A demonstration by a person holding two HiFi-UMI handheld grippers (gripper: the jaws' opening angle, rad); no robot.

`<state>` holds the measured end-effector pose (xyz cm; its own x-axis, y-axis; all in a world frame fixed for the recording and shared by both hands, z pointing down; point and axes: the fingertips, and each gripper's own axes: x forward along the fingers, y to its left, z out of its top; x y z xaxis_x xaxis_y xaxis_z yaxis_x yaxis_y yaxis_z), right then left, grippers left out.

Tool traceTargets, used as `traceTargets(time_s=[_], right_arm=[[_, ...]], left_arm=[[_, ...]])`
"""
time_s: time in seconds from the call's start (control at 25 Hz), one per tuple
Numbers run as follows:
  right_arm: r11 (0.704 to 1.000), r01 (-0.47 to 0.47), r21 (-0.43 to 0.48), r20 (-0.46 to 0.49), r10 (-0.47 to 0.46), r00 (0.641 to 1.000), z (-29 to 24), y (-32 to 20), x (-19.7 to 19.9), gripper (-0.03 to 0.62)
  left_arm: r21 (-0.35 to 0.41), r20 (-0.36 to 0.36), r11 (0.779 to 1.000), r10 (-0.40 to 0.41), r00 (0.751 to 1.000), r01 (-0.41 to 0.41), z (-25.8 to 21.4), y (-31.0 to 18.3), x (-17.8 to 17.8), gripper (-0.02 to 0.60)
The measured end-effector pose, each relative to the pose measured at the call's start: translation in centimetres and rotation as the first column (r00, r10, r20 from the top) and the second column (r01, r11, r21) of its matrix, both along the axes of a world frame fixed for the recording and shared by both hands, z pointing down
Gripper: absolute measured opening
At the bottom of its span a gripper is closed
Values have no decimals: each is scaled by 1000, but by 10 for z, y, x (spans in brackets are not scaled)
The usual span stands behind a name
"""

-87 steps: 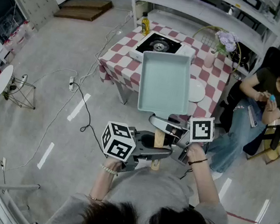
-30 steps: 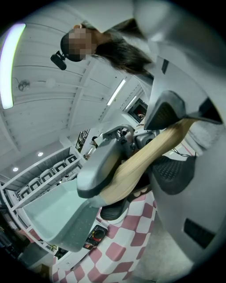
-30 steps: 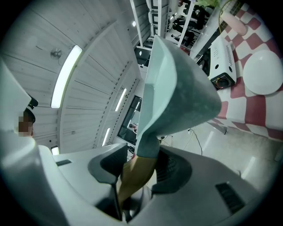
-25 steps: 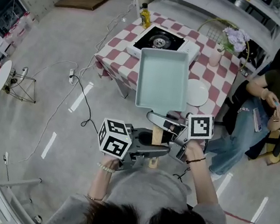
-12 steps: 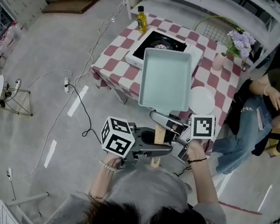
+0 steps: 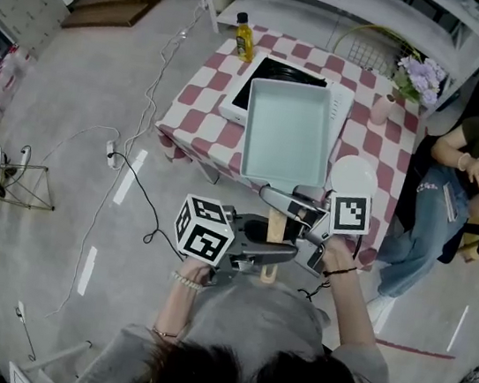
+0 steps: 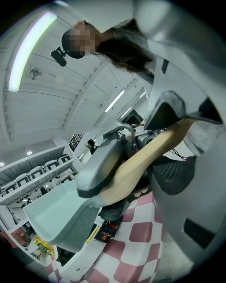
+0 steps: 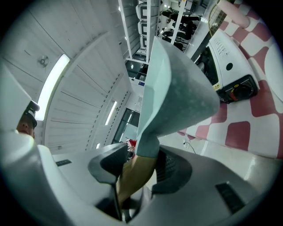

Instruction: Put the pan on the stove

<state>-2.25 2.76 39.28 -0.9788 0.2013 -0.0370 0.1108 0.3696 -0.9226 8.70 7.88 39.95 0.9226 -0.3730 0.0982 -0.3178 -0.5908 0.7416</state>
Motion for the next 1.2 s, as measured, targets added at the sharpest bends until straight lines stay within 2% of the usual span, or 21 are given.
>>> traceTargets(time_s=[0.72, 1.2], right_arm=[[999, -42, -7, 10, 42, 999, 3, -30, -25, 189], [998, -47, -51, 10, 48, 999, 15, -77, -44, 187]], left_arm=[[-11, 2, 999, 38, 999, -38, 4, -26, -28, 186], [-54, 11, 997, 56, 998, -56, 13, -70, -47, 186]])
